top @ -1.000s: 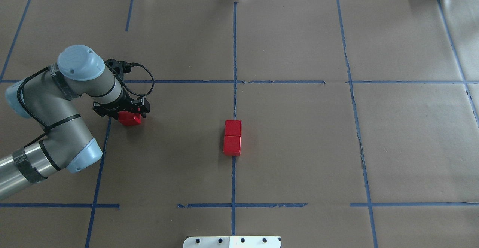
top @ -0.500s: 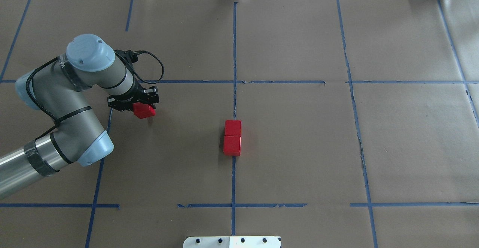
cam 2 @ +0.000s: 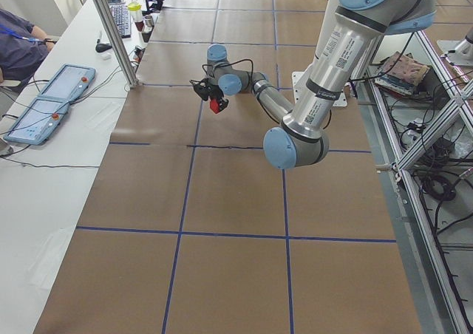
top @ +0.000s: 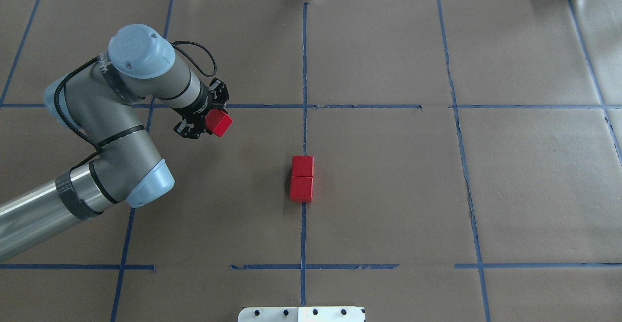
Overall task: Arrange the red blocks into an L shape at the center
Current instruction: 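Carry the cube with the left gripper toward the two-cube column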
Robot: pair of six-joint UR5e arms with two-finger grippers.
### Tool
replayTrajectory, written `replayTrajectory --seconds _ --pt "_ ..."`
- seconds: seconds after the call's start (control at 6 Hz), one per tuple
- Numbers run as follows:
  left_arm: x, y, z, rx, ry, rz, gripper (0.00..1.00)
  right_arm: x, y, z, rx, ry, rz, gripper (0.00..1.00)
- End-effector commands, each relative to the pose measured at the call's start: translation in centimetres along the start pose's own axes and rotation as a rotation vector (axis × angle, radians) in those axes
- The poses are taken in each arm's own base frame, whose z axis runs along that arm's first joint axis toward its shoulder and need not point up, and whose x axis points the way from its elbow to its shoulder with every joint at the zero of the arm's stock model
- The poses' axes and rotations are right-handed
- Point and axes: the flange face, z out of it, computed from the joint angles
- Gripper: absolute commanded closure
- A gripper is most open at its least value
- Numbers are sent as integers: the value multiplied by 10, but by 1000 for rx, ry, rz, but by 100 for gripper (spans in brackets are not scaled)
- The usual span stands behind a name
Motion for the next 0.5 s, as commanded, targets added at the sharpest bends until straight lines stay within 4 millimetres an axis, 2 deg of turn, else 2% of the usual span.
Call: replayTrajectory --seconds 0.0,0.17,0.33 --pt "-5 80 12 66 -97 -344 91 0 0 0 1 0 -1 0" --pt "-23 105 30 72 -131 -403 91 0 0 0 1 0 -1 0" --pt "-27 130 36 69 -119 -404 91 -1 0 -2 3 1 -3 0"
